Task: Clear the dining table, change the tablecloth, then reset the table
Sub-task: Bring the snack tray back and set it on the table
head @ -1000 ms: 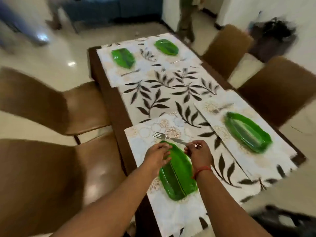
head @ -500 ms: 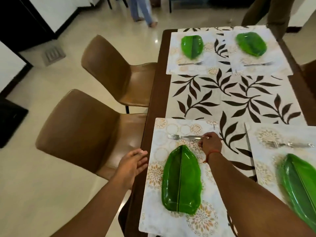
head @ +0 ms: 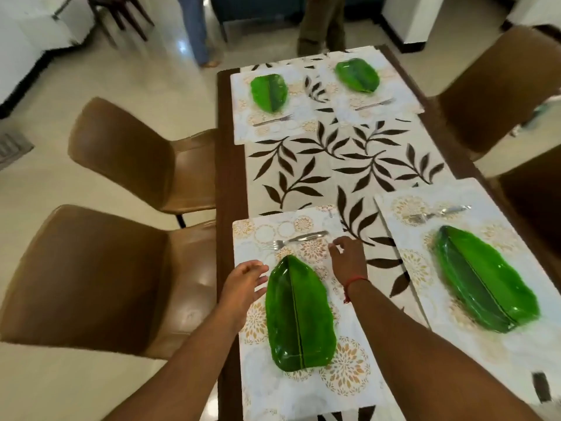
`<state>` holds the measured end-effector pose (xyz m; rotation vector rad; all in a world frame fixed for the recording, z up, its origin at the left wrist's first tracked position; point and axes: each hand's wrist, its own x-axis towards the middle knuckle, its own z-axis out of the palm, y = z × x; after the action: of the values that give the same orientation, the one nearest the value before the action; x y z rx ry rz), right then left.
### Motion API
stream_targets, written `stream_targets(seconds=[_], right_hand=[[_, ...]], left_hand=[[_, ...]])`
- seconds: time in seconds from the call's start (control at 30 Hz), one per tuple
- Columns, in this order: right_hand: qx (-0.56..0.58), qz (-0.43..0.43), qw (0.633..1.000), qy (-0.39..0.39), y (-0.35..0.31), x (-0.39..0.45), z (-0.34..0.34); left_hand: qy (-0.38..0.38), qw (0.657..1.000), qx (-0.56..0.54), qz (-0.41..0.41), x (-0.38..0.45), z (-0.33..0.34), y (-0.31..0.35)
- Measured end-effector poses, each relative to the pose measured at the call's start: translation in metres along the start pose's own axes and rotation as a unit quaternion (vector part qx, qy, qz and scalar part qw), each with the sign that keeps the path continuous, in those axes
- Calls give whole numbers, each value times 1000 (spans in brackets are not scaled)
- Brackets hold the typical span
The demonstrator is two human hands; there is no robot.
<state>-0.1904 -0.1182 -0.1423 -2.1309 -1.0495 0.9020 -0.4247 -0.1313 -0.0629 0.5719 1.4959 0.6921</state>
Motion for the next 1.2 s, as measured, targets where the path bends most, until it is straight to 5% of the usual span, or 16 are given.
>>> stream_targets(seconds=[0.13, 0.33, 0.43, 0.6, 0.67, 0.93, 1.07, 1.2], right_hand=[[-18, 29, 997, 73, 23, -39, -24], [-47, 107, 970, 215, 46, -138, -50], [-68, 152, 943, 288, 55, -219, -36], [-165, 266, 913, 261, 60, -343, 6], [-188, 310, 893, 267, 58, -390, 18], [-99, 485, 808, 319, 67, -589, 89], [-42, 543, 768, 336, 65, -681, 166], [-22, 582, 752, 308, 53, -764, 244]], left_hand=[[-81, 984, 148, 63, 11, 27, -5], [-257, 874, 362, 198, 12, 50, -31], [-356, 724, 516, 289, -18, 47, -46], [-436, 427, 632, 477, -59, 15, -79], [-446, 335, 637, 531, -70, 11, -101], [-506, 93, 596, 616, -183, -34, -191], [-537, 14, 580, 613, -225, -99, -241], [-566, -27, 576, 590, -260, -177, -289]])
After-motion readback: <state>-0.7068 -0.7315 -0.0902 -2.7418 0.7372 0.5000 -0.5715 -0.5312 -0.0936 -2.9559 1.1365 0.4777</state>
